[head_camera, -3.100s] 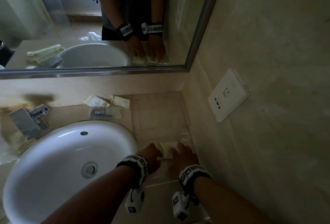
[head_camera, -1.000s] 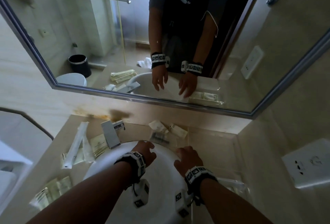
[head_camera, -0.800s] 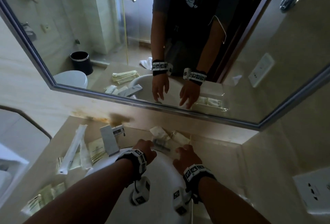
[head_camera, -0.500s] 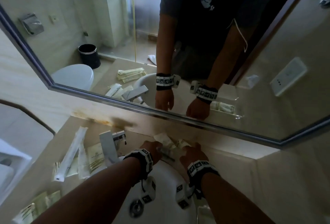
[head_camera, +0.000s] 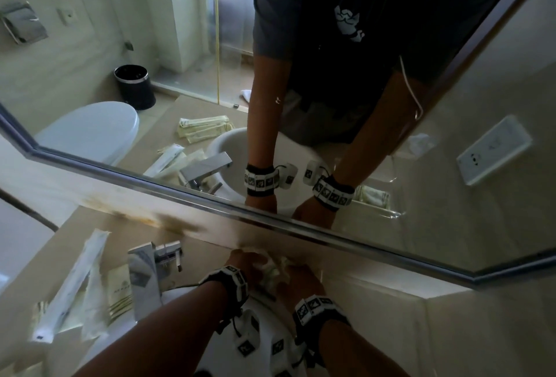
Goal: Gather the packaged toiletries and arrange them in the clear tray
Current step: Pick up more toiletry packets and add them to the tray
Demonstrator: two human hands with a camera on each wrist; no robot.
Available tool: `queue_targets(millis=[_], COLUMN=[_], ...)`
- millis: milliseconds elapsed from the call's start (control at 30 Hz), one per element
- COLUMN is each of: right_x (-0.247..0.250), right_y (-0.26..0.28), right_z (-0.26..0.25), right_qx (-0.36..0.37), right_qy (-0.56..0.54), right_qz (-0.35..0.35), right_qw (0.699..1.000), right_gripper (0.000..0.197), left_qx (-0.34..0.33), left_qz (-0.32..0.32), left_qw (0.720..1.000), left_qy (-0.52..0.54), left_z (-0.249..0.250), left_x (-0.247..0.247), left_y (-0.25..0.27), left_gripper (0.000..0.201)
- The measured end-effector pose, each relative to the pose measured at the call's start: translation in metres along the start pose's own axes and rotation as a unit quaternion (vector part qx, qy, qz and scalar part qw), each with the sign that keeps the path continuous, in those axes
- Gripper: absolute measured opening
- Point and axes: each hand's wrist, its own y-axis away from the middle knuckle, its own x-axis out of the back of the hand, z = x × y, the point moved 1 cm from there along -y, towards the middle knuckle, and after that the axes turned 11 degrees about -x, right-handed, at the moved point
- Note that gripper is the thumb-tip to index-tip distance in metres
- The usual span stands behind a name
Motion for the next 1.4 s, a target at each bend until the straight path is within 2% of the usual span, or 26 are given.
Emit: queue_targets(millis=[133,233,500,633,767,833,867,933,1067,1267,1400], right_x=[0.002,0.001,0.014,0.022,0.021,0.018,0.016,0.010,-0.003,-0.025,-0.044], right_y=[-0.001,0.001,0.038,0.068,0.102,0.118,0.125,0.138,0.164,0.193,0.202], right_z=[-0.004,-0.001,0.005,0.021,0.043,0.055,0.062,0.077,0.114,0.184,0.218], right_qx=[0.037,0.026,0.025,0.015,-0.024,-0.038,-0.045,-0.057,-0.074,-0.112,-0.162], right_qy=[-0.017,-0.038,-0.142,-0.167,-0.189,-0.208,-0.218,-0.207,-0.118,-0.111,-0.100], right_qz=[0.011,0.015,0.148,0.183,0.176,0.159,0.148,0.127,0.146,0.160,0.143], right_qw=[0.999,0.999,0.978,0.969,0.966,0.964,0.964,0.968,0.979,0.974,0.971], right_gripper=[0.051,0.054,0.041,0.028,0.022,0.037,0.048,0.056,0.035,0.035,0.037], left_qx=[0.007,0.001,-0.058,-0.094,-0.074,-0.073,-0.074,-0.056,-0.040,-0.035,-0.020], left_qz=[0.024,0.079,0.163,0.189,0.137,0.100,0.084,0.051,0.004,-0.053,-0.085], left_qw=[0.999,0.996,0.980,0.975,0.981,0.983,0.984,0.985,0.989,0.993,0.992], left_qy=[0.037,0.036,0.100,0.076,0.115,0.134,0.141,0.154,0.143,0.104,0.095], left_z=[-0.003,0.000,0.023,0.028,0.042,0.051,0.055,0.062,0.070,0.077,0.083], left_x=[-0.003,0.005,0.044,0.049,0.031,0.016,0.007,-0.011,-0.046,-0.094,-0.127], left_y=[-0.007,0.007,0.058,0.090,0.128,0.144,0.150,0.159,0.174,0.196,0.203], left_gripper=[0.039,0.036,0.020,0.013,0.045,0.062,0.064,0.060,0.044,0.009,0.015])
